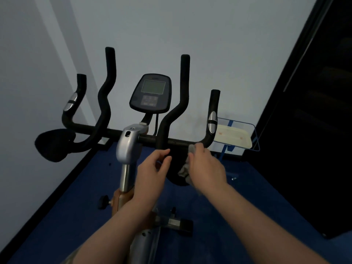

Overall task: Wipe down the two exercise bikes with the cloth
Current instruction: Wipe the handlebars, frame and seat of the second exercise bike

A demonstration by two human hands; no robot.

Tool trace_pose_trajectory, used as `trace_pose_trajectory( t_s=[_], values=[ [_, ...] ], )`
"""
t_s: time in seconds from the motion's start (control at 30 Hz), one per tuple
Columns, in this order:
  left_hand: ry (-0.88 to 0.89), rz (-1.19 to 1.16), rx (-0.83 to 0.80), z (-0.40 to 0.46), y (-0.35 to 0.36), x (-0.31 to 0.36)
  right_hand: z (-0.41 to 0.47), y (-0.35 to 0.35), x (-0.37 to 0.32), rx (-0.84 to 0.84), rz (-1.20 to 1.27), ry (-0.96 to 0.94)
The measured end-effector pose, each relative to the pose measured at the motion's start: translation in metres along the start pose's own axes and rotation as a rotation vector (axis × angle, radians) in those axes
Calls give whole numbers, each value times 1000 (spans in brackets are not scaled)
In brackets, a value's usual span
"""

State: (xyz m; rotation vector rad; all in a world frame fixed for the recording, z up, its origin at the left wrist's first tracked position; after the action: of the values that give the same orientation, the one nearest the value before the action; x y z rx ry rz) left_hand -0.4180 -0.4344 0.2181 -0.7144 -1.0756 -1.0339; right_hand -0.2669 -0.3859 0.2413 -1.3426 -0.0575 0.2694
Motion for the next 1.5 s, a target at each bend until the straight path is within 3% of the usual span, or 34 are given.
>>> trace_pose_trajectory(
  t_s=[0.13, 0.3, 0.4, 0.6, 0.87, 1.1, 1.3, 1.5],
  values=[
    [10, 27, 36, -2, 3, -2, 31, -6, -21, -45, -59, -179],
    [-15, 33, 62, -7, 3, -5, 4, -4, 2, -16, 70, -147],
    [-18, 22, 105, -9, 5, -5, -4, -3, 11, -34, 15, -147],
    [-12, 4, 212, -16, 11, -4, 39, -2, -20, -148, 11, -255],
    [-37, -1, 293, -23, 22, 3, 12, 2, 16, -167, 99, -385],
    [-69, 115, 294, -26, 23, 11, 52, 0, -26, -136, 129, -568],
    [-129, 137, 476, -42, 22, 6, 49, 4, -10, -241, 318, -764],
    [-76, 205, 574, -52, 26, 20, 57, 5, -8, -233, 164, -799]
  ],
)
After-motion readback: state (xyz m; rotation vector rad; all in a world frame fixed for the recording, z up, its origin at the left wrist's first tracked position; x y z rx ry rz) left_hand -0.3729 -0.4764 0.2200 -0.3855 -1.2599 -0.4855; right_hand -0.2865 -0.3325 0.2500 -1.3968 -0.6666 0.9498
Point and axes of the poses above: each hand's wrist, its own z-axis towards the middle knuckle, its own y-axis out of the palm, x = y × z, the point moved 5 cm from there along z, towards the middle knuckle, and after that the axes turned 15 degrees about -z, right-handed, at the moved point
